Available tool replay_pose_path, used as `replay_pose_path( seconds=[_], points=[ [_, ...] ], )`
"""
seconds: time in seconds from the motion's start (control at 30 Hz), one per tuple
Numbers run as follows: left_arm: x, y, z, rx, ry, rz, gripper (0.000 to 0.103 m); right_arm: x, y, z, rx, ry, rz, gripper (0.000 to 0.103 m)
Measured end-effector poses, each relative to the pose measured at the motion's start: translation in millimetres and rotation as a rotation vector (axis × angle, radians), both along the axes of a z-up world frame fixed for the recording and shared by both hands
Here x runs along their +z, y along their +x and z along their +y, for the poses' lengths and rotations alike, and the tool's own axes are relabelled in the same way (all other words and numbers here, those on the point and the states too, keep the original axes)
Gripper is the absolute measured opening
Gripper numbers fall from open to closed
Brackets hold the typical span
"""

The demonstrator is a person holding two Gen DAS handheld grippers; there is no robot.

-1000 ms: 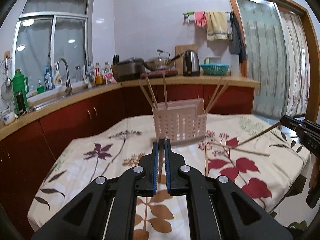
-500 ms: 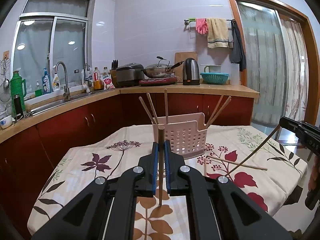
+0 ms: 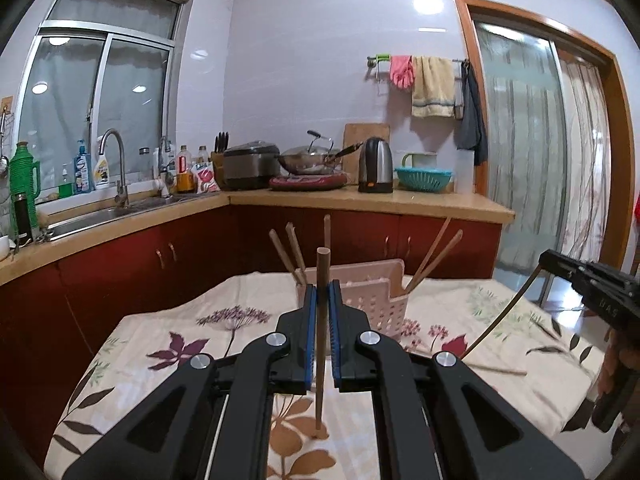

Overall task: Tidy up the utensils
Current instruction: 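Lift both held chopsticks upright and carry them over the caddy, then open the left gripper over the caddy while the right gripper also opens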

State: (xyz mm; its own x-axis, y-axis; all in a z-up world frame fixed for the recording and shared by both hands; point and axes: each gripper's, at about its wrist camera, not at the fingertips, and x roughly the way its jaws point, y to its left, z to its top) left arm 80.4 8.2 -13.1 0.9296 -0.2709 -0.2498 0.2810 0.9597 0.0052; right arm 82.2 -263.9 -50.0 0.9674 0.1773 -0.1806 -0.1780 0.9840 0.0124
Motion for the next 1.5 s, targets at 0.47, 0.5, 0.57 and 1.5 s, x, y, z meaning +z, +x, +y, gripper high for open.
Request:
replay_pose_path(
  seconds=[0.47,0.5,0.57,1.5],
  points=[
    [64,23,-14,-0.061,-0.029,-0.186,0.007,68,15,-8,0.053,0.049,-0.163,0.006],
    [67,26,-15,-0.061,-0.029,-0.199,0.007,74,19,-8,0.055,0.049,-0.179,0.006],
    [75,33,-16,-0.058,-0.033,-0.225,0.007,82,26,-8,0.058,0.045,-0.207,0.006],
    [43,146,-27,-0.029,-0.060,-0.187,0.007,34,154,-1,0.080,0.062,-0.059,0.006]
  ],
)
